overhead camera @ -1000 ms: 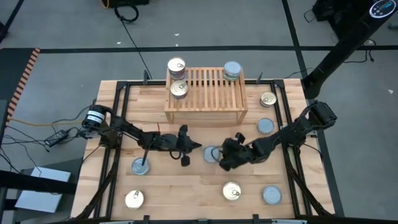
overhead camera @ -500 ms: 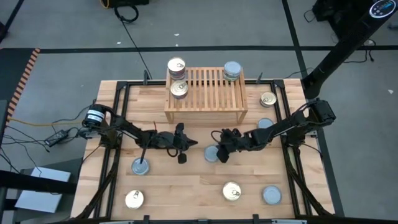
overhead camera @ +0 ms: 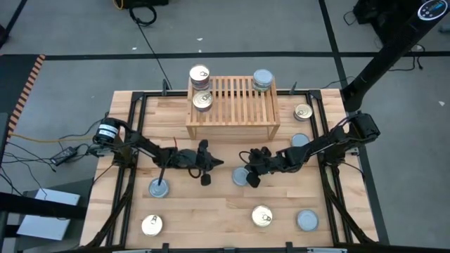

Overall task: Stack canned seafood by type on shelf
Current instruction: Put the green tuna can on the shelf

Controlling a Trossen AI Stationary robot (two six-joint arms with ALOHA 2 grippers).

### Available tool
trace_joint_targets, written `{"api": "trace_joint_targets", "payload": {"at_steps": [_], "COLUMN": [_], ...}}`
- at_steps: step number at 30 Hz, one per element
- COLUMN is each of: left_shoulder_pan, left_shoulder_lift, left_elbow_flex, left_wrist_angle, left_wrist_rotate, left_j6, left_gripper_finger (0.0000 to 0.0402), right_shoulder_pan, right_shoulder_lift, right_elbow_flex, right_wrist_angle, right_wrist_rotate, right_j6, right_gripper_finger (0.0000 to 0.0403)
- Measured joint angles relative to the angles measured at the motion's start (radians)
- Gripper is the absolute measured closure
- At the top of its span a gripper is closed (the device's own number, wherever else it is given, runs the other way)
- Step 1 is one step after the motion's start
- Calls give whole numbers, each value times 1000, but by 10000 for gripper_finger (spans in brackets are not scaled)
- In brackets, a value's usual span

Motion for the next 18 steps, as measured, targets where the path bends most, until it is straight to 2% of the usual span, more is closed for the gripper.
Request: {"api": "trace_joint_targets", "payload": {"at_steps": [11, 18], "left_shoulder_pan": [-6, -6], "left_shoulder_lift": [0, 0], "left_elbow_flex": [0, 0], "left_wrist_angle": [-1, -2], "left_wrist_rotate": [2, 2], "left_j6": [-5, -2], "left_gripper_finger": [397, 397], "right_shoulder_pan": [41, 72], "right_shoulder_lift": [5, 5], "right_elbow_flex": [47, 91], "right_wrist_angle": [-24, -83], "right_wrist_rotate": [72, 155], "right_j6": [-115, -152], "right_gripper_finger": [397, 399]}}
